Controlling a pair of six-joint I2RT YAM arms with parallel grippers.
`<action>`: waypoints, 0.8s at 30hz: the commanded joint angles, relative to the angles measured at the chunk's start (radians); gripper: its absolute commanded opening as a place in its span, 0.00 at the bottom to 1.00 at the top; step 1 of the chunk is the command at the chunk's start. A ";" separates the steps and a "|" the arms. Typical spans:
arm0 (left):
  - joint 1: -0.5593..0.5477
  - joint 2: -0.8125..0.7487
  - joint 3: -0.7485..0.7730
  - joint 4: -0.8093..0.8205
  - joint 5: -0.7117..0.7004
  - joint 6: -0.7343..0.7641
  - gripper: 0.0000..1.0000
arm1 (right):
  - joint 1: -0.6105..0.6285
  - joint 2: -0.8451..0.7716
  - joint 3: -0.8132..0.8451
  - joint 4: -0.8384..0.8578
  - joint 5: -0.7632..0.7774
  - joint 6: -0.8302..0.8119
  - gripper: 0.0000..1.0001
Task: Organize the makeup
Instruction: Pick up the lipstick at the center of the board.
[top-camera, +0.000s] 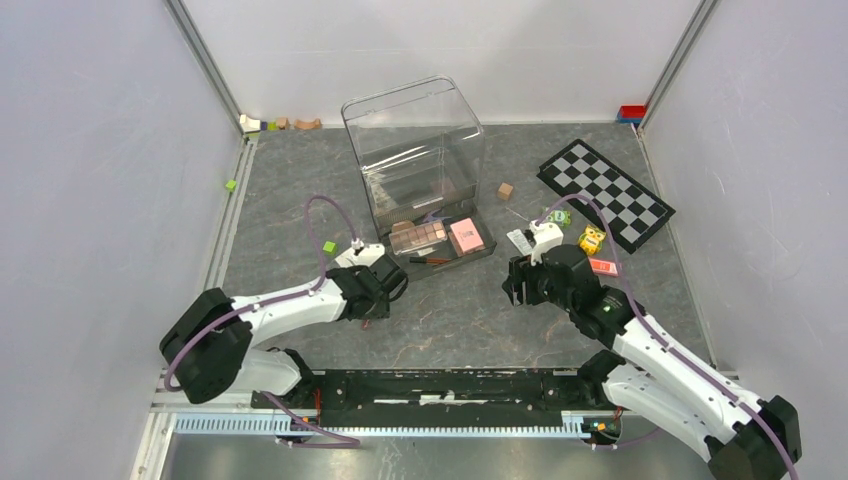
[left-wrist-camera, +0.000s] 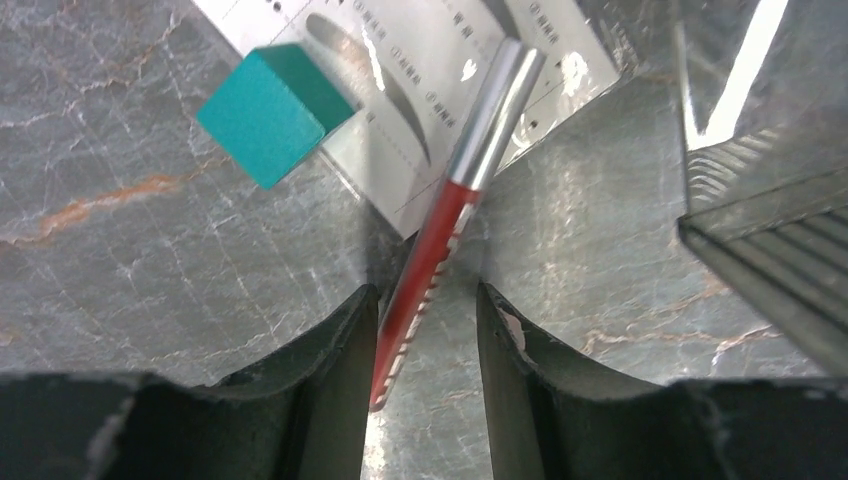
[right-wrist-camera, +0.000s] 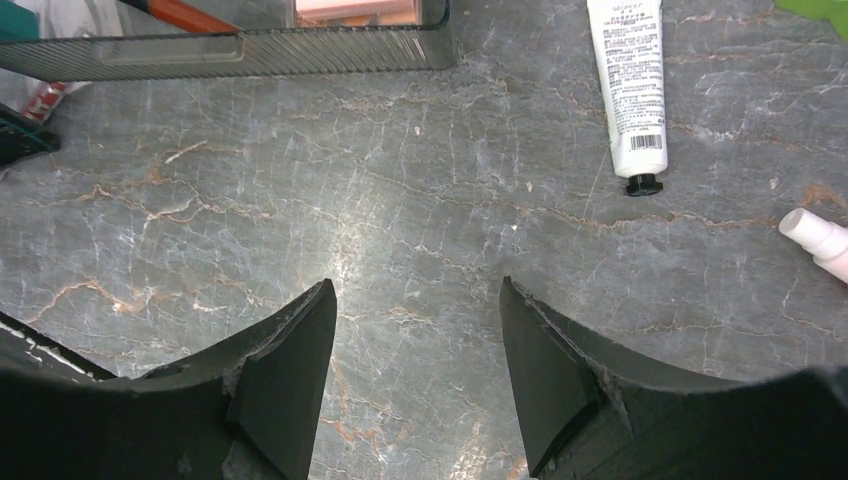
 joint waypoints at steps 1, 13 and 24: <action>-0.004 0.042 0.020 0.046 -0.056 0.039 0.47 | 0.003 -0.047 0.004 -0.006 0.011 0.003 0.67; -0.004 -0.046 0.012 -0.018 -0.032 0.038 0.02 | 0.003 -0.095 -0.011 -0.024 0.015 0.024 0.68; -0.007 -0.471 0.195 -0.259 -0.049 0.067 0.02 | 0.003 -0.129 -0.002 -0.033 0.026 0.023 0.68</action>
